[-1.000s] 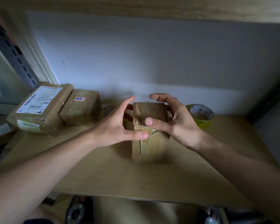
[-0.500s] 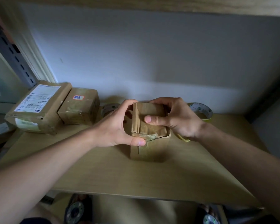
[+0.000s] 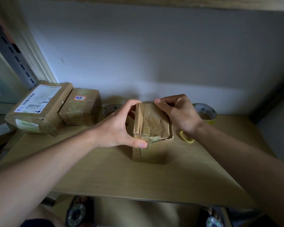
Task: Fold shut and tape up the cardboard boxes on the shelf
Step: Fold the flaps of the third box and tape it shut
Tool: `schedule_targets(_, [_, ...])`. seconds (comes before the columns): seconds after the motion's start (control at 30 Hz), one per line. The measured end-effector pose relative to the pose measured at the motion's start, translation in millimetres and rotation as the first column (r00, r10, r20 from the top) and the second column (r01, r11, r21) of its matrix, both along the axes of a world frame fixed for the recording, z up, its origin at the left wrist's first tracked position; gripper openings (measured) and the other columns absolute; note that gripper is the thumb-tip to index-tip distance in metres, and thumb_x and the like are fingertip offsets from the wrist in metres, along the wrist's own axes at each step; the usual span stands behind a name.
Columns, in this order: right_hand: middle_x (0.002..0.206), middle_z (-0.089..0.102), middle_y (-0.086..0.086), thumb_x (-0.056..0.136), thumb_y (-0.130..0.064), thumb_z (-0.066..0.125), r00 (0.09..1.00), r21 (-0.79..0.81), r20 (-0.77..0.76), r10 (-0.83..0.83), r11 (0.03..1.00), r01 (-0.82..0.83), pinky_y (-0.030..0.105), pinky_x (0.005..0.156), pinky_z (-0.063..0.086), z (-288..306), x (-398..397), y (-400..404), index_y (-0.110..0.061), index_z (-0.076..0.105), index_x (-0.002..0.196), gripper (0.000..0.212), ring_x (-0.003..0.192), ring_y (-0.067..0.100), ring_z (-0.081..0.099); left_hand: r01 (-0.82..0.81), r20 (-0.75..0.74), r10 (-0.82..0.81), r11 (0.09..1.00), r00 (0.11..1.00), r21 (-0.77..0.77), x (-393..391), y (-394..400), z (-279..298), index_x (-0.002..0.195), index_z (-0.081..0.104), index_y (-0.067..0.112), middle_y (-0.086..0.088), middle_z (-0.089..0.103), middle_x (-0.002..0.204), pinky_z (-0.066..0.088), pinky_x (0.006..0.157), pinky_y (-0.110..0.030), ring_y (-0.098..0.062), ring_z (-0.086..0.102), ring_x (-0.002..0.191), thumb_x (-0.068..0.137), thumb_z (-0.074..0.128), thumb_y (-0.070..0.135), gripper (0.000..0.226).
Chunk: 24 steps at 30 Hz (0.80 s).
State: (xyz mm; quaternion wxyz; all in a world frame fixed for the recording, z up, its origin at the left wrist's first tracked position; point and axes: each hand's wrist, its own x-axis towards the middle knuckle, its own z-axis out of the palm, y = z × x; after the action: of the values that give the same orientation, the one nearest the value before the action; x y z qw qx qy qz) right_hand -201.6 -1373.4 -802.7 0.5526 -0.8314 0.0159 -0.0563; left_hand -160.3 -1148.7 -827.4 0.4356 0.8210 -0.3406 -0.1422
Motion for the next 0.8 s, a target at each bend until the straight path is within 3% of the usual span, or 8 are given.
schedule_targets(0.07, [0.085, 0.077, -0.008, 0.092, -0.047, 0.072, 0.991, -0.152, -0.02, 0.132, 0.979, -0.133, 0.023, 0.07, 0.053, 6, -7, -3, -0.022, 0.078, 0.105, 0.029, 0.077, 0.002, 0.071, -0.007, 0.023, 0.007, 1.0, 1.0, 0.003, -1, -1, 1, 0.14, 0.039, 0.033, 0.017, 0.056, 0.132, 0.039, 0.101, -0.013, 0.002, 0.05, 0.126, 0.053, 0.093, 0.052, 0.104])
schedule_targets(0.13, [0.106, 0.07, -0.015, 0.072, -0.066, 0.081, 0.961, -0.29, -0.125, 0.246, 0.917, -0.272, 0.019, 0.078, 0.054, 11, -14, -4, -0.031, 0.064, 0.126, 0.067, 0.093, -0.003, 0.067, -0.011, 0.044, 0.01, 1.0, 0.999, 0.006, -1, -2, 1, 0.139, 0.04, 0.033, 0.02, 0.057, 0.13, 0.041, 0.101, -0.015, 0.002, 0.051, 0.126, 0.054, 0.096, 0.048, 0.103])
schedule_targets(0.2, [0.122, 0.056, -0.018, 0.052, -0.077, 0.084, 0.951, -0.381, -0.189, 0.246, 0.874, -0.302, 0.022, 0.09, 0.052, 15, -17, -3, -0.04, 0.051, 0.133, 0.095, 0.109, -0.001, 0.058, -0.016, 0.059, 0.015, 1.0, 0.998, 0.015, 0, -2, 2, 0.14, 0.04, 0.033, 0.021, 0.057, 0.128, 0.042, 0.103, -0.018, 0.001, 0.051, 0.126, 0.056, 0.1, 0.039, 0.103])
schedule_targets(0.27, [0.124, 0.054, -0.017, 0.043, -0.079, 0.085, 0.949, -0.37, -0.211, 0.232, 0.88, -0.298, 0.026, 0.095, 0.051, 16, -18, 0, -0.042, 0.048, 0.133, 0.104, 0.112, 0.002, 0.056, -0.024, 0.075, 0.023, 1.0, 0.997, 0.02, 0, 0, 1, 0.14, 0.04, 0.032, 0.02, 0.057, 0.128, 0.042, 0.103, -0.02, 0.0, 0.051, 0.126, 0.058, 0.101, 0.033, 0.102])
schedule_targets(0.33, [0.117, 0.062, -0.015, 0.046, -0.073, 0.09, 0.955, -0.323, -0.197, 0.221, 0.905, -0.276, 0.03, 0.094, 0.055, 16, -16, 4, -0.036, 0.053, 0.129, 0.098, 0.108, 0.003, 0.061, -0.028, 0.08, 0.027, 0.999, 0.996, 0.015, 0, 1, -1, 0.14, 0.04, 0.03, 0.02, 0.057, 0.127, 0.041, 0.101, -0.018, 0.001, 0.051, 0.125, 0.059, 0.101, 0.03, 0.101])
schedule_targets(0.43, [0.1, 0.072, -0.009, 0.053, -0.058, 0.094, 0.976, -0.223, -0.149, 0.157, 0.957, -0.188, 0.037, 0.085, 0.061, 13, -11, 8, -0.03, 0.063, 0.113, 0.074, 0.094, 0.008, 0.069, -0.018, 0.076, 0.018, 1.0, 0.997, 0.006, 0, 2, -2, 0.14, 0.04, 0.029, 0.019, 0.057, 0.127, 0.04, 0.097, -0.011, 0.003, 0.051, 0.123, 0.058, 0.101, 0.029, 0.102])
schedule_targets(0.67, [0.082, 0.073, -0.001, 0.07, -0.043, 0.093, 0.994, -0.097, -0.098, 0.053, 0.993, -0.063, 0.038, 0.072, 0.061, 7, -1, 11, -0.02, 0.07, 0.089, 0.037, 0.081, 0.02, 0.072, -0.018, 0.062, 0.017, 1.0, 0.998, 0.009, -2, -1, 2, 0.139, 0.038, 0.035, 0.021, 0.056, 0.129, 0.039, 0.098, -0.012, 0.003, 0.05, 0.124, 0.051, 0.092, 0.053, 0.105])
schedule_targets(0.8, [0.075, 0.074, 0.001, 0.082, -0.035, 0.085, 0.997, 0.016, -0.073, -0.019, 1.0, 0.02, 0.039, 0.074, 0.062, 6, 1, 12, -0.017, 0.075, 0.074, 0.022, 0.077, 0.019, 0.072, -0.004, 0.068, 0.002, 1.0, 0.998, 0.025, -4, -3, 3, 0.144, 0.035, 0.033, 0.015, 0.053, 0.137, 0.039, 0.11, -0.025, -0.003, 0.048, 0.131, 0.051, 0.091, 0.058, 0.112])
